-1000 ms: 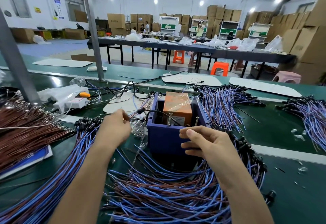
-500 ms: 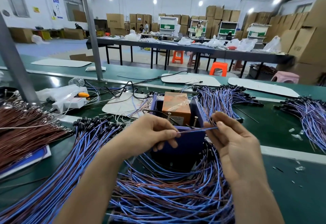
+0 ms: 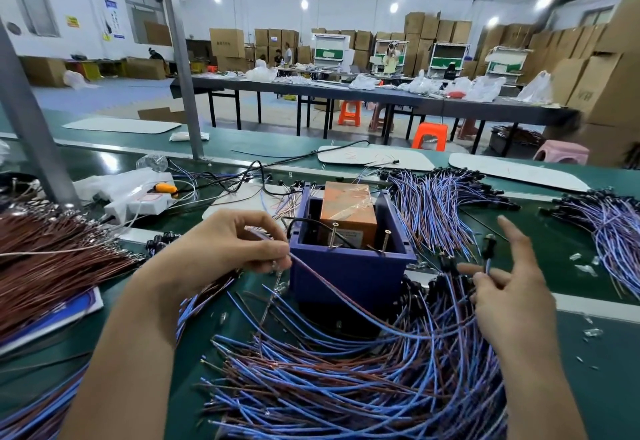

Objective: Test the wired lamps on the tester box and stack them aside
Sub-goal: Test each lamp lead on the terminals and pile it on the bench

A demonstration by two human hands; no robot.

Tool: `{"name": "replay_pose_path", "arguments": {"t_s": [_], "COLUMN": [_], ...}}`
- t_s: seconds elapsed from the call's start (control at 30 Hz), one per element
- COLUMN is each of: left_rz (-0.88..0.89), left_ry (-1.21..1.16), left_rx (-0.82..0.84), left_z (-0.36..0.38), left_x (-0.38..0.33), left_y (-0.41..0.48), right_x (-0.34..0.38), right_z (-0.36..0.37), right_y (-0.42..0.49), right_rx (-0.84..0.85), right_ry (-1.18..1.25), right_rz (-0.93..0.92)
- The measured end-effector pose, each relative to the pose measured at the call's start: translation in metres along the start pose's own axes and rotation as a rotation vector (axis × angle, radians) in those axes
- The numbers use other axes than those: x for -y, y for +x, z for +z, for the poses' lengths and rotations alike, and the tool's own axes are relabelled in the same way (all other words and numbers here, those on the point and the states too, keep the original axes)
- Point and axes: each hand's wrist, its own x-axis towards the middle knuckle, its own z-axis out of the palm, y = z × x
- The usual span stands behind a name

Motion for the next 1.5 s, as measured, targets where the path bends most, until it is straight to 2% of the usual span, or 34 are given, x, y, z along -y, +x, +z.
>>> {"name": "replay_pose_path", "arguments": {"t_s": [0.13, 0.3, 0.37, 0.43, 0.57, 0.73, 0.9, 1.1, 1.5], "left_rz": [0.054, 0.066, 0.050, 0.035, 0.047, 0.047, -0.036, -0.196, -0.208], "left_ry": [-0.261, -0.275, -0.261, -0.292, -0.377, -0.351, -0.260, 0.003, 0.100], "left_rx": [0.039, 0.053, 0.054, 0.045, -0.008, -0.065, -0.127, -0.130, -0.073], "left_z": [0.009, 0.030, 0.039, 0.049, 0.070, 0.079, 0.073, 0.059, 0.062], "left_x": [-0.007, -0.009, -0.009, -0.009, -0.008, -0.005, 0.006, 0.026, 0.030], "left_y": [0.001, 0.007, 0.010, 0.012, 0.016, 0.020, 0.026, 0.032, 0.034], "right_x": [0.007, 0.024, 0.030, 0.037, 0.050, 0.050, 0.043, 0.027, 0.017], "right_z": [0.005, 0.009, 0.010, 0.012, 0.026, 0.039, 0.037, 0.034, 0.043], "right_y": [-0.002, -0.013, -0.018, -0.023, -0.037, -0.042, -0.033, -0.022, -0.018], "right_rx": [0.120, 0.299, 0.346, 0.383, 0.538, 0.344, 0.225, 0.341, 0.353], "right_ry": [-0.217, -0.427, -0.442, -0.328, 0.096, 0.111, 0.074, -0.116, -0.130], "right_rz": [0.035, 0.061, 0.034, -0.049, -0.168, -0.219, -0.117, 0.043, 0.013]}}
